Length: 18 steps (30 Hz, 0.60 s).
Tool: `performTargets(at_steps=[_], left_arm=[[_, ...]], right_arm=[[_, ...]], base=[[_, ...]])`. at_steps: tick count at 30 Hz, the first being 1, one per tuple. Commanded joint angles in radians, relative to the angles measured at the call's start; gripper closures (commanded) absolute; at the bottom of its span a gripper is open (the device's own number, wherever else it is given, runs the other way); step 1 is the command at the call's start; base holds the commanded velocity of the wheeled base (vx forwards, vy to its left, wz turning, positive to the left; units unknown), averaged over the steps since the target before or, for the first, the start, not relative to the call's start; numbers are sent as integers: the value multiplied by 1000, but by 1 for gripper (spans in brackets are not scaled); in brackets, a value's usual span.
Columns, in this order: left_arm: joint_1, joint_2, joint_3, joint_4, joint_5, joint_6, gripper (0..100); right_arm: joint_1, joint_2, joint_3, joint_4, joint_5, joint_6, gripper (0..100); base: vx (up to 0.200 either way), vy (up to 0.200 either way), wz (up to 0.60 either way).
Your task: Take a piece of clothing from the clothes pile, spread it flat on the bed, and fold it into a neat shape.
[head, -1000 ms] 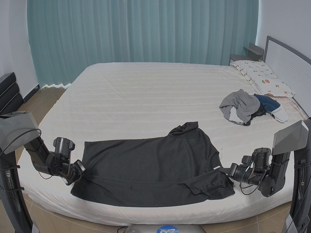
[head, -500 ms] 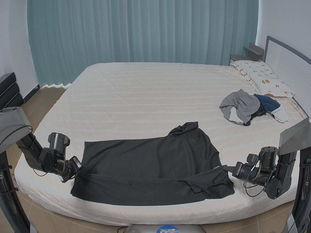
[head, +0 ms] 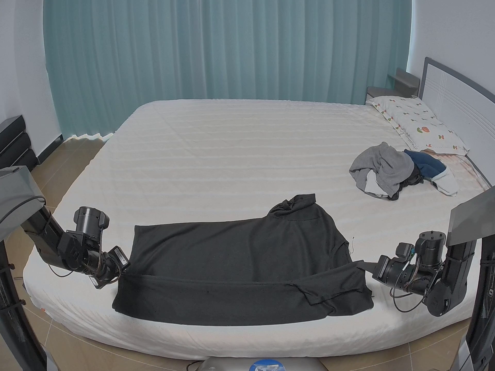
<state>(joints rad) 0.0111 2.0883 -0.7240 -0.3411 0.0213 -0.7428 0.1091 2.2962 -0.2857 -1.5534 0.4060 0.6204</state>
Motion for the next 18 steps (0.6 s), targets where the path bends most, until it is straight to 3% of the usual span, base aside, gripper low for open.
performTargets(at_steps=[1,18], left_arm=[[0,82,-29,-1,2,-7,100],[-5,131,-72,2,5,-10,100]], right_arm=[[11,80,-55,-8,-9,-1,100],[20,186,-139,-8,-12,-1,100]], base=[[0,0,0],[0,0,0]])
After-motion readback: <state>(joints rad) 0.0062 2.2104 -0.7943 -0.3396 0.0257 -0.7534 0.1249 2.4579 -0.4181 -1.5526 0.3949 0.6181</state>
